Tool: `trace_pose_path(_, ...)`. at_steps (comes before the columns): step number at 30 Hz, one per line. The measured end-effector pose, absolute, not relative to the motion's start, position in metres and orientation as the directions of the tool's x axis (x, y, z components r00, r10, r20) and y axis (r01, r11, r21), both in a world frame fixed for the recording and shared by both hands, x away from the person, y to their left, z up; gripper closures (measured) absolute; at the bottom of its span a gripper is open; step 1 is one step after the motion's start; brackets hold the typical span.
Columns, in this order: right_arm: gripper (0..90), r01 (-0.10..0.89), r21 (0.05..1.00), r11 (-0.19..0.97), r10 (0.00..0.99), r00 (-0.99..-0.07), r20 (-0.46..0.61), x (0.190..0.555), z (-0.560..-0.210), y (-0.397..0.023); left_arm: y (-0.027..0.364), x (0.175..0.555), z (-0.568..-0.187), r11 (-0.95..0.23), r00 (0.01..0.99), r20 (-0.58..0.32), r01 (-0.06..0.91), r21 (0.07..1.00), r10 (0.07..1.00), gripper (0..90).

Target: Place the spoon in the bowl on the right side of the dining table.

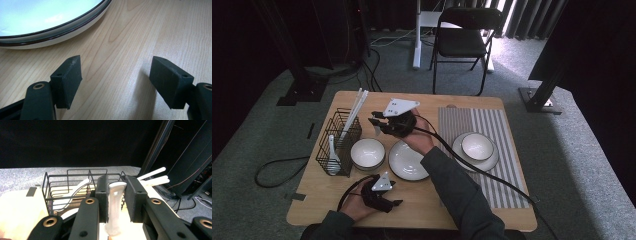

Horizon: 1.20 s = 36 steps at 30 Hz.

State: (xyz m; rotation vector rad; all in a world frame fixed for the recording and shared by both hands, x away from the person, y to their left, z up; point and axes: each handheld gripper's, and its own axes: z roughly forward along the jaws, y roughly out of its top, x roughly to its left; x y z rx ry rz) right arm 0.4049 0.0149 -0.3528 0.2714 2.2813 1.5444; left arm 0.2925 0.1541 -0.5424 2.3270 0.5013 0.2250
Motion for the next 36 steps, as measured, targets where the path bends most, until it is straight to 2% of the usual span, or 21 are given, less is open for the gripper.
trace_pose_path(36, 73.9, 0.002, 0.935, 0.354, 0.466, -0.867, -0.175, 0.412, -0.360, -0.043, 0.154, 0.293, -0.543, -0.655, 0.909, 0.017, 0.286, 0.699, 0.416, 26.3)
